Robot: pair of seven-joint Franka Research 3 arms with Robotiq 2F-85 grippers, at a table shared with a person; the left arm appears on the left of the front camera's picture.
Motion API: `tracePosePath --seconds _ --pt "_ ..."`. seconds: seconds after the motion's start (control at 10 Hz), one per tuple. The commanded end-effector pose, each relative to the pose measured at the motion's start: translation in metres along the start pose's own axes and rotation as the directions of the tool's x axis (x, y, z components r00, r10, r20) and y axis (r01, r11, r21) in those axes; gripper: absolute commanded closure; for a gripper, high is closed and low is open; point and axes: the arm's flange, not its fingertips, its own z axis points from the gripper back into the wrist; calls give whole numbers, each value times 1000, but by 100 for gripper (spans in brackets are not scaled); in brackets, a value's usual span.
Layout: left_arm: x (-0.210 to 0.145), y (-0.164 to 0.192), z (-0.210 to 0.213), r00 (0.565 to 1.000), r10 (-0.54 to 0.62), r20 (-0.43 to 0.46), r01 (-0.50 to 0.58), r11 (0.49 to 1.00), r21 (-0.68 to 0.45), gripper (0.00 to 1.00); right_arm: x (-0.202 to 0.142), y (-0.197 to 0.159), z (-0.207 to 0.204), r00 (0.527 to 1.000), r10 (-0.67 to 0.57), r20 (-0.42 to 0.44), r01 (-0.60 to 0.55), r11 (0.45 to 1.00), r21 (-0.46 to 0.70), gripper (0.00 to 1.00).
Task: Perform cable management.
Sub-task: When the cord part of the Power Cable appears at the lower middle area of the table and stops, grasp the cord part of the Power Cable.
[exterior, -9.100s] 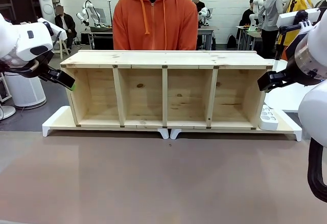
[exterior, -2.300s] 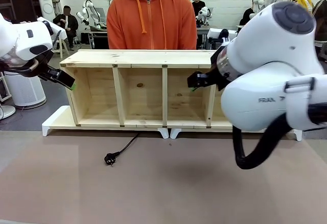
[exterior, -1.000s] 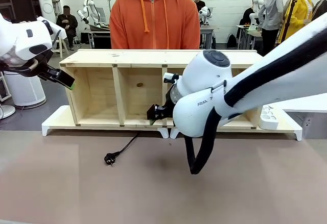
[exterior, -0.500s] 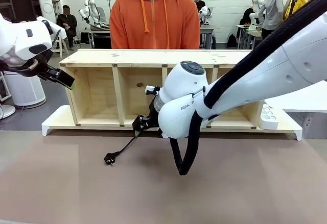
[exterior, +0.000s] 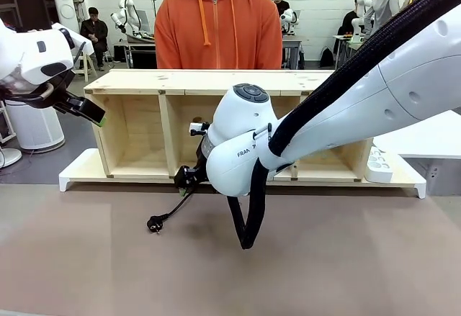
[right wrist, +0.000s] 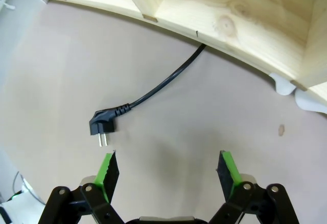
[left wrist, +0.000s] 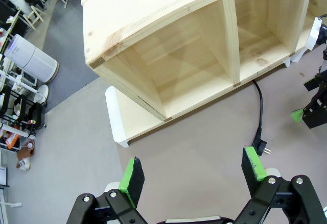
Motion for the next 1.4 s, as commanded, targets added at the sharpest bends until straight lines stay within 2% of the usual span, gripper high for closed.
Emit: tracePosePath --seconds 0.0,0.6,0.8,1.1,1.2,1.3 --pt "0 1 0 1000 3 0 -3 1000 -5 0 -1 -4 0 1000 -6 2 6 1000 4 0" --pt "0 1 0 1000 3 0 -3 1000 -5 0 1 -1 0 1000 -12 -1 12 1000 4 0" --pt "0 1 0 1000 3 0 -3 1000 -5 0 7 12 -9 998 -33 54 33 999 5 0" --pt "0 1 0 1000 3 0 -3 1000 -5 0 14 31 -11 992 -103 76 105 994 -31 0" --pt "0 1 0 1000 3 0 -3 1000 -5 0 18 37 -21 978 -182 104 188 981 -48 0" --pt "0 1 0 1000 3 0 -3 1000 -5 0 23 39 -31 969 -202 139 208 978 -27 0"
